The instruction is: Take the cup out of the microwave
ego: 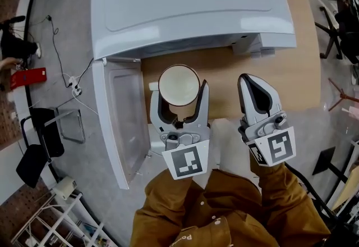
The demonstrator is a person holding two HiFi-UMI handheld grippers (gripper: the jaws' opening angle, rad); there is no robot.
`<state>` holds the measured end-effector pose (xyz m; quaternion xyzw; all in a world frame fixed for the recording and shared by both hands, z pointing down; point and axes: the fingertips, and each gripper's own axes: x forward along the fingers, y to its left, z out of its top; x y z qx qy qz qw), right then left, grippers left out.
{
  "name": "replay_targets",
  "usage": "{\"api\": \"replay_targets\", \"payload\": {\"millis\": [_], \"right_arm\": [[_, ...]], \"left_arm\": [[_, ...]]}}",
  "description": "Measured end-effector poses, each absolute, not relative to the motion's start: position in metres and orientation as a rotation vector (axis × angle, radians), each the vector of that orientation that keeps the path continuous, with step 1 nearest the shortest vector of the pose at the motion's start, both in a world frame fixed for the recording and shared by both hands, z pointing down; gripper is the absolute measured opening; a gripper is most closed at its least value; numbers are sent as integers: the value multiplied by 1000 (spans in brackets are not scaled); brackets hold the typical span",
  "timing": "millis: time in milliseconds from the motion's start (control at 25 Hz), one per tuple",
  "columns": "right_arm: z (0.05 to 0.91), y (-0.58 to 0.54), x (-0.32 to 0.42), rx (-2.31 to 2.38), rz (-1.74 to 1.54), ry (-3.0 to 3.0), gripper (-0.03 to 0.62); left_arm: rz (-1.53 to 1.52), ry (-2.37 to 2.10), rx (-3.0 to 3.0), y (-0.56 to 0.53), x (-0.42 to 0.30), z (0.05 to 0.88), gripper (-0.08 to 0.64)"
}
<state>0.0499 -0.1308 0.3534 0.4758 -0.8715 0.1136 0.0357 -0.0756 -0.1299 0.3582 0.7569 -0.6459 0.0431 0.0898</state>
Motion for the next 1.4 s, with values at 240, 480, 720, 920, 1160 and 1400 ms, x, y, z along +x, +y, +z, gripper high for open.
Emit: {"api": "replay_targets", "payload": {"millis": [240,480,720,920,1160,1400], "right_arm": [[311,-124,48,1471,298,-2705,5],[278,-117,44,1489,242,-2707,5],[255,-111,32,1514,210,-2696,5],[244,-99,37,1522,207,-2703,5],[237,-93,48,1531,182,-2711,5],[229,-91,42,1537,174,-2703,5]], "left_arm": [[134,-1858,2293,-96,-75,321,373],[115,-1835,2331,-79,-73,287,373],[84,-1825,2369,-75,-81,262,373],[99,-1826,2422,-64,-72,247,373],[128,-1813,2478,-53,-62,242,373],[124,-1795,2471,-47,-67,239,374]]}}
